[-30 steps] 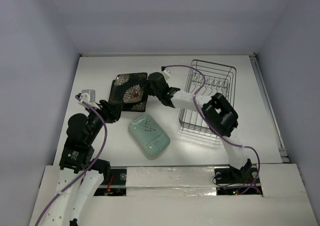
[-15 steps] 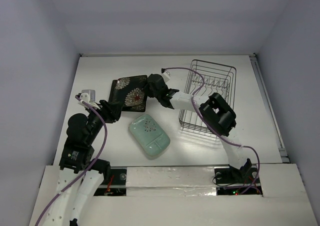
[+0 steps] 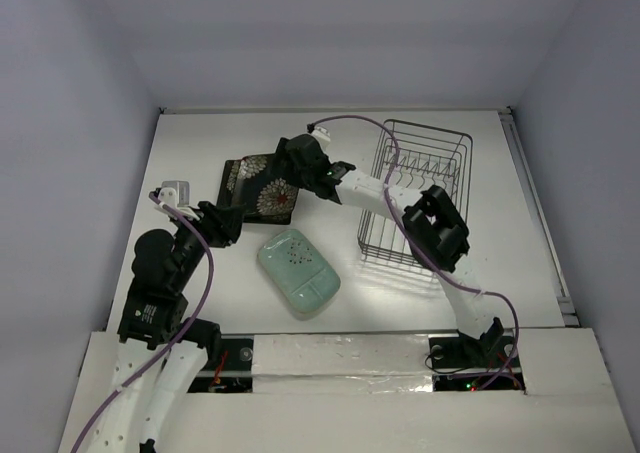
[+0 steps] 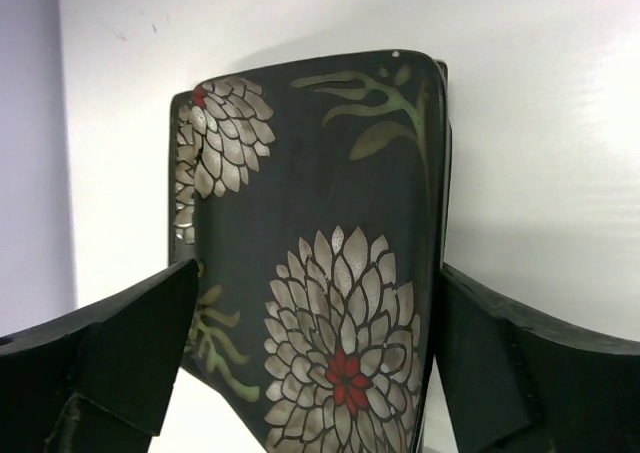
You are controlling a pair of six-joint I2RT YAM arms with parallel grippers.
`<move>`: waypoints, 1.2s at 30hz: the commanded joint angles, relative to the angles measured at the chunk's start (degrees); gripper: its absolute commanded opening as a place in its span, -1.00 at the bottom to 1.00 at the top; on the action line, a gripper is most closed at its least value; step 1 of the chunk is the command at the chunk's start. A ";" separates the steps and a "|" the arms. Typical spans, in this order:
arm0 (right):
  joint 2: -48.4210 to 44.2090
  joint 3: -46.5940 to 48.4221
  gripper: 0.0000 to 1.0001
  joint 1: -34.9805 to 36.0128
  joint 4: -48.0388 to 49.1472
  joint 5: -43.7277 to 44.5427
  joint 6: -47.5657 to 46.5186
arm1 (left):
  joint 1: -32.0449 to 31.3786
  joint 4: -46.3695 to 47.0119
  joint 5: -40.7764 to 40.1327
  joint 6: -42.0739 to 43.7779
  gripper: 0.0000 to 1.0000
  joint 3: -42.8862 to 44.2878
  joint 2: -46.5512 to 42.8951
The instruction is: Unload the plates from the dish rack
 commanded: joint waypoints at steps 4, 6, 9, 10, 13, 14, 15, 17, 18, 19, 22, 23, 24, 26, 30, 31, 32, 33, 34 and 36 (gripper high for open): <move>2.66 9.75 1.00 0.23 -12.09 0.07 -12.53 | 0.36 2.12 0.59 -0.04 -0.18 0.02 -0.87; 3.46 10.38 1.00 0.23 -13.16 -0.19 -13.94 | 0.36 2.12 0.41 -0.04 -0.18 0.02 -0.96; 3.64 10.56 1.00 0.23 -13.60 -0.89 -14.91 | 0.36 2.21 0.41 -0.04 -0.18 0.02 -1.13; 3.98 10.64 1.00 0.23 -13.95 -1.59 -15.17 | 0.36 2.21 0.33 -0.04 -0.18 0.02 -1.05; 5.13 14.07 1.00 0.23 -17.45 -2.03 -16.40 | 0.36 2.03 0.32 -0.04 -0.18 0.02 -0.96; 5.22 14.60 1.00 0.23 -17.82 -2.47 -16.84 | 0.36 2.03 0.32 -0.04 -0.18 0.02 -1.05; 4.87 14.77 1.00 0.23 -18.08 -2.65 -17.54 | 0.36 2.12 0.32 -0.04 -0.18 0.02 -1.05; 3.47 14.43 1.00 0.23 -17.91 -3.96 -18.86 | 0.36 2.03 0.15 -0.04 -0.16 0.02 -1.05; 2.85 14.16 1.00 0.23 -18.08 -4.06 -20.09 | 0.36 2.12 0.24 -0.04 -0.14 0.02 -1.05; 2.15 13.99 1.00 0.23 -18.35 -4.15 -20.88 | 0.36 2.12 0.24 -0.04 -0.12 0.11 -0.96; -2.50 11.19 1.00 0.23 -18.52 -2.22 -23.08 | 0.36 2.12 0.24 0.05 0.07 0.11 -0.96; -4.26 9.95 1.00 0.23 -17.92 -0.39 -23.70 | 0.36 2.03 0.24 0.05 0.21 0.19 -0.96; -8.37 8.64 1.00 0.23 -17.39 0.50 -24.92 | 0.36 1.95 0.24 0.05 0.27 0.28 -0.79; -13.39 3.37 0.94 0.23 -14.67 2.09 -25.98 | 0.36 1.95 0.15 0.13 0.45 0.46 -0.87; -28.94 -8.67 -0.82 0.23 -8.78 8.06 -29.58 | 0.36 1.42 -0.29 0.22 0.68 1.25 -0.78; -32.37 -11.21 -1.00 0.23 -7.90 9.55 -30.29 | 0.36 1.24 -0.12 0.13 0.70 1.51 -0.87; -39.71 -16.20 -1.00 0.23 -5.98 11.48 -31.08 | 0.36 0.89 0.15 -0.13 0.73 2.56 -0.96; -43.52 -18.60 -1.00 0.23 -5.09 12.54 -32.39 | 0.36 0.63 0.24 -0.13 0.75 3.35 -1.13; -47.30 -20.97 -1.00 0.23 -3.95 13.68 -33.01 | 0.36 0.45 0.41 -0.65 0.80 4.14 -1.14; -58.64 -27.54 -1.00 0.23 -2.80 16.84 -35.03 | 0.36 0.80 0.85 -1.88 0.83 7.03 -1.31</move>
